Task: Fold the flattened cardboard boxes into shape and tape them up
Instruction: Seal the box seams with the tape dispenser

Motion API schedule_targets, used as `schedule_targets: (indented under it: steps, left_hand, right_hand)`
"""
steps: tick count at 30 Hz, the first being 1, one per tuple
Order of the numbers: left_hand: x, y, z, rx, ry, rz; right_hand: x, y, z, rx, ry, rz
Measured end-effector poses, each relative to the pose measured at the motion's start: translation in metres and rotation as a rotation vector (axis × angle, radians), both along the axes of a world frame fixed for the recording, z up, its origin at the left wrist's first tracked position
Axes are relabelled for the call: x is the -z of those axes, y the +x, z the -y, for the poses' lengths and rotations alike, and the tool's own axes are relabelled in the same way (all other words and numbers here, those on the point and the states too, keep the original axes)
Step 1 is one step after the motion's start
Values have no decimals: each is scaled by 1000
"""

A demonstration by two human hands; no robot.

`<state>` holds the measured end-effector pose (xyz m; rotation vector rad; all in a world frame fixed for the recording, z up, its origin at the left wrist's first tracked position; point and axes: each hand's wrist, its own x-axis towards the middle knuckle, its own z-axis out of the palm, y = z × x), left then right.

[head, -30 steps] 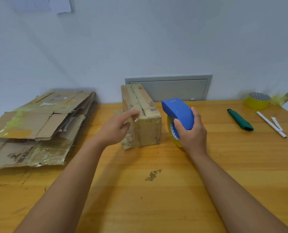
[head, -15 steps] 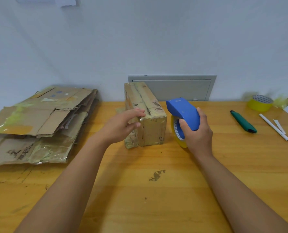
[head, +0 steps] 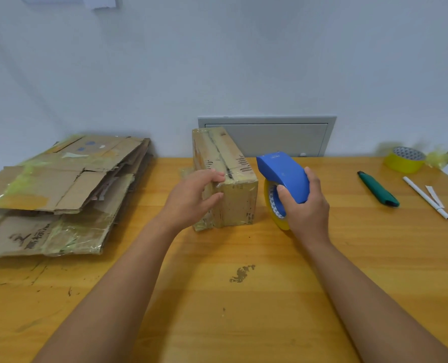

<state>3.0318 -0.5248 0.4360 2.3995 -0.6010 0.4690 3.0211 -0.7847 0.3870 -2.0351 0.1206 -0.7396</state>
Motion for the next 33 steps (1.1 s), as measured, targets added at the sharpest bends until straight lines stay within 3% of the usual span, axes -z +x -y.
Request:
schedule_targets:
  steps: [16,22,26,33]
  left_hand:
    - [1,1,12,-84,70,48]
    - [-5,-1,24,-158,216,40]
    - [-10,-1,50,-275,481,98]
    - [-18,-8,90,-557,461,59]
  right_hand:
    - [0,-3,0,-17,8,14]
    - [2,-2,0,-17,18,5]
    - [1,-2,0,-16,15,2]
    - [-2,-2,-1,1,-1,-14]
